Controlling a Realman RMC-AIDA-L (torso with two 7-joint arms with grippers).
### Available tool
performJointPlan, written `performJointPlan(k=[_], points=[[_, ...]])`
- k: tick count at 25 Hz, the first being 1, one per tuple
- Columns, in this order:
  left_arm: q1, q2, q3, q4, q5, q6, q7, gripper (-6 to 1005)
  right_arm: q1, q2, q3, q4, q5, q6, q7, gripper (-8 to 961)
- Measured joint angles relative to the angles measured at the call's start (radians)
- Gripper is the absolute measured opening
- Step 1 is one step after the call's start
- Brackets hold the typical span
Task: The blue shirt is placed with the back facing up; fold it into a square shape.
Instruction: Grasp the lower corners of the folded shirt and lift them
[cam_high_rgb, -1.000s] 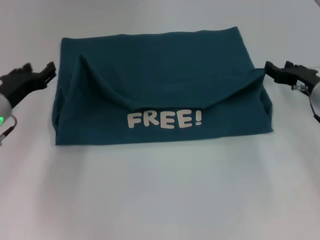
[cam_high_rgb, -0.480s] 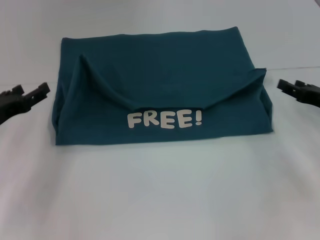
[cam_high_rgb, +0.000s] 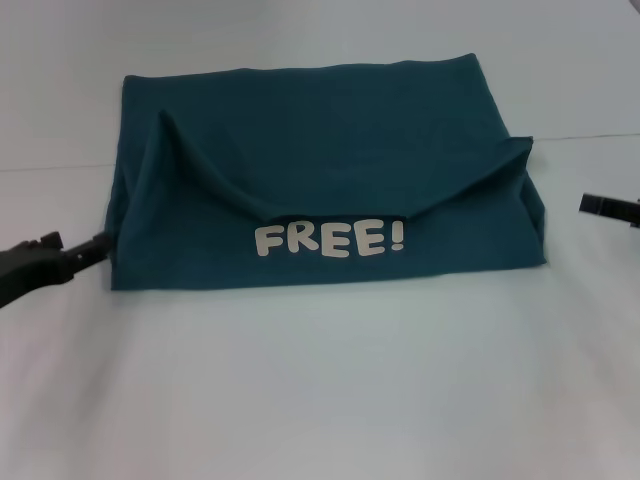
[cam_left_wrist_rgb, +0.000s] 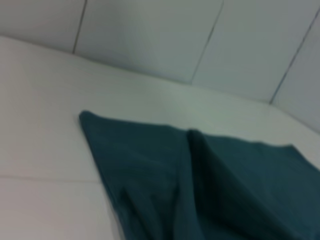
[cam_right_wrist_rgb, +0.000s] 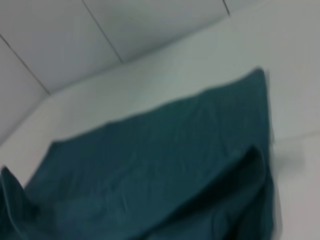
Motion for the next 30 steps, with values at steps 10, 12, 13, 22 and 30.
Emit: performJointPlan(k=[10, 12, 13, 22, 30], points=[[-0.031, -0.008, 0.081, -0.010, 0.090, -0.049, 0.000, 815, 0.020, -0.002, 0.003, -0.014, -0.087, -0.028, 0.077, 617], [-0.034, -0.013, 0.115, -0.010, 0.091, -0.078, 0.002, 811, 0.022, -0.003, 0.005, -0.015, -0.087, -0.030, 0.084, 617], [-0.034, -0.015, 0.135, -0.010, 0.091, -0.096, 0.002, 809, 0.023, -0.003, 0.007, -0.015, -0.087, -0.030, 0.086, 617], [-0.038, -0.027, 0.208, -0.011, 0.111, -0.186, -0.002, 790, 0.023, -0.003, 0.012, -0.016, -0.086, -0.031, 0.091, 616], [-0.042, -0.029, 0.213, -0.016, 0.117, -0.210, 0.001, 773, 0.018, 0.000, 0.012, -0.016, -0.086, -0.033, 0.092, 616]])
